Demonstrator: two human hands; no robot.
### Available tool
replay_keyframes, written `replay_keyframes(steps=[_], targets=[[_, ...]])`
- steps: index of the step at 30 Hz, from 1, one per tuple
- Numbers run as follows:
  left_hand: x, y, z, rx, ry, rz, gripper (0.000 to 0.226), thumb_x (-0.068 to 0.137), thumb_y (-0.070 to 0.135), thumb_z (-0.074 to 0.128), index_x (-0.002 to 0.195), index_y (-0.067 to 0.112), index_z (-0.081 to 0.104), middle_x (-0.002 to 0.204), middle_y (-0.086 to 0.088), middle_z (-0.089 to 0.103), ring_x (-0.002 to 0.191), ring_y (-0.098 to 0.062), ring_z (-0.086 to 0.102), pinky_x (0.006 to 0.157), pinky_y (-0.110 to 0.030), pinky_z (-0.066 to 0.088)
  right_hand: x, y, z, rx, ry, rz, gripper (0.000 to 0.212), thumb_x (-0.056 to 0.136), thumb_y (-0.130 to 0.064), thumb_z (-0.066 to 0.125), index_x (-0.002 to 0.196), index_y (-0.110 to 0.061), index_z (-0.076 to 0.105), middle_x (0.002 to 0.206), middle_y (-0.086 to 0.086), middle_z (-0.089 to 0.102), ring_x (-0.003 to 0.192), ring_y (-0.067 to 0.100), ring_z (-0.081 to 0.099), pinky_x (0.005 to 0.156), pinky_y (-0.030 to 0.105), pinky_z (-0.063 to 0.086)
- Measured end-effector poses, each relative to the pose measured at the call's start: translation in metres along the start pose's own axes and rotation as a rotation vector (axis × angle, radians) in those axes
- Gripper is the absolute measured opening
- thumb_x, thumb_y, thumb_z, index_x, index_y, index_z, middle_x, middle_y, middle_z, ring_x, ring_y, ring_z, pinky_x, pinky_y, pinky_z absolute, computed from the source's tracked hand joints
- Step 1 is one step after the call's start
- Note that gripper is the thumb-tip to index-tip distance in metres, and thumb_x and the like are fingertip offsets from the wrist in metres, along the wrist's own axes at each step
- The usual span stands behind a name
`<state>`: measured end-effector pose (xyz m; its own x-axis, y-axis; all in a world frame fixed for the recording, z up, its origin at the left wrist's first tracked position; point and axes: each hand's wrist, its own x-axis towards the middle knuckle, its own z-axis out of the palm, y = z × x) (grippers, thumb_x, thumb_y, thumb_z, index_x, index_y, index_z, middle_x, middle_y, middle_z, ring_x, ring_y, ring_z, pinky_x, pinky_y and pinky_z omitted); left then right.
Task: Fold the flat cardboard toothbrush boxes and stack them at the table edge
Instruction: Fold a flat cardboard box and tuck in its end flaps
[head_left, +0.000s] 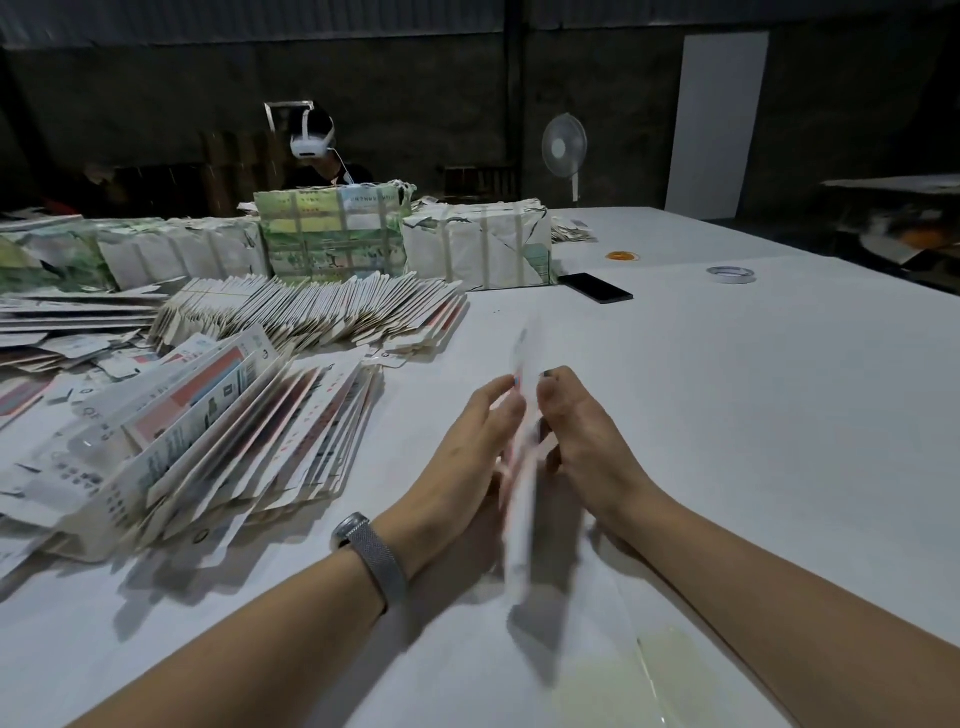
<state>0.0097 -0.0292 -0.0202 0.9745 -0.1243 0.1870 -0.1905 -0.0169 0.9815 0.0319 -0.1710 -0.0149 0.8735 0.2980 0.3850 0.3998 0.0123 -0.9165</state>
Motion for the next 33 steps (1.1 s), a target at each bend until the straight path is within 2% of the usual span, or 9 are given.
replay_keyframes(steps=[3,7,10,12,14,18,22,30,33], targets=[[-0.002,0.001,0.001,-0.043,-0.068,-0.018,0.088,0.072,0.069,0.059,0.15,0.034,0.037,0.134,0.001,0.063,0.117,-0.019,0.066,0.087,-0.044,0.055,-0.002,0.004,0.002,-0.045,-0.035,-0.051,0.03,0.091,-0.057,0.047,0.097,-0.029,0.056,0.086,-0.017,0.065,0.074,0.001,0.067,0.06,0.017,0.052],[-0.003,0.008,-0.003,-0.289,-0.113,-0.029,0.084,0.075,0.046,0.062,0.148,0.016,0.036,0.112,-0.01,0.064,0.083,-0.018,0.071,0.063,-0.036,0.056,0.0,0.01,0.003,-0.128,0.024,-0.059,0.017,0.093,-0.049,0.061,0.107,-0.044,0.054,0.089,-0.014,0.058,0.075,-0.001,0.063,0.059,0.022,0.056],[-0.003,0.006,-0.008,-0.363,-0.164,-0.041,0.068,0.089,0.043,0.052,0.153,0.034,0.029,0.137,-0.009,0.062,0.109,-0.03,0.069,0.078,-0.045,0.054,0.004,0.013,0.0,-0.082,0.067,-0.011,0.032,0.093,-0.044,0.065,0.12,-0.046,0.049,0.084,-0.026,0.056,0.074,-0.002,0.064,0.064,0.02,0.056],[-0.003,0.005,-0.01,-0.356,-0.181,-0.051,0.068,0.09,0.044,0.052,0.154,0.041,0.027,0.144,-0.011,0.058,0.118,-0.035,0.065,0.082,-0.046,0.053,0.006,0.015,0.0,-0.057,0.078,0.041,0.052,0.089,-0.049,0.068,0.135,-0.037,0.046,0.084,-0.026,0.055,0.076,0.004,0.065,0.073,0.034,0.061],[-0.001,0.004,-0.011,-0.353,-0.188,-0.05,0.068,0.091,0.041,0.053,0.154,0.039,0.027,0.142,-0.012,0.06,0.116,-0.034,0.066,0.082,-0.045,0.055,0.007,0.015,0.0,-0.039,0.089,0.079,0.063,0.084,-0.053,0.067,0.14,-0.035,0.044,0.09,-0.019,0.056,0.084,0.014,0.067,0.077,0.042,0.061],[0.0,0.0,-0.013,-0.33,-0.166,-0.034,0.063,0.091,0.03,0.058,0.15,0.033,0.035,0.133,-0.015,0.065,0.118,-0.041,0.065,0.093,-0.056,0.054,0.007,0.012,-0.001,0.008,0.126,0.131,0.063,0.086,-0.053,0.065,0.141,-0.029,0.046,0.104,0.0,0.055,0.092,0.019,0.068,0.067,0.031,0.059],[-0.001,-0.003,-0.013,-0.265,-0.152,-0.019,0.056,0.09,0.021,0.061,0.143,0.029,0.045,0.121,-0.015,0.07,0.102,-0.033,0.071,0.081,-0.04,0.059,0.009,0.009,-0.005,0.096,0.064,0.15,0.026,0.097,-0.036,0.06,0.121,-0.025,0.063,0.11,0.013,0.07,0.088,0.026,0.074,0.075,0.041,0.061],[-0.001,-0.003,-0.011,-0.141,-0.064,-0.038,0.047,0.091,0.035,0.06,0.136,0.025,0.052,0.107,-0.015,0.075,0.091,-0.033,0.071,0.094,-0.068,0.047,0.005,0.004,-0.007,0.164,0.023,0.081,0.029,0.101,-0.017,0.056,0.128,-0.026,0.063,0.107,0.002,0.075,0.089,0.023,0.074,0.071,0.033,0.058],[0.001,-0.003,-0.009,-0.114,0.016,-0.029,0.044,0.09,0.045,0.059,0.127,0.023,0.058,0.096,-0.012,0.076,0.082,-0.031,0.068,0.08,-0.056,0.05,0.003,0.002,-0.003,0.145,0.029,0.032,0.028,0.1,-0.015,0.057,0.123,-0.03,0.064,0.104,-0.001,0.076,0.087,0.02,0.075,0.069,0.028,0.058]])
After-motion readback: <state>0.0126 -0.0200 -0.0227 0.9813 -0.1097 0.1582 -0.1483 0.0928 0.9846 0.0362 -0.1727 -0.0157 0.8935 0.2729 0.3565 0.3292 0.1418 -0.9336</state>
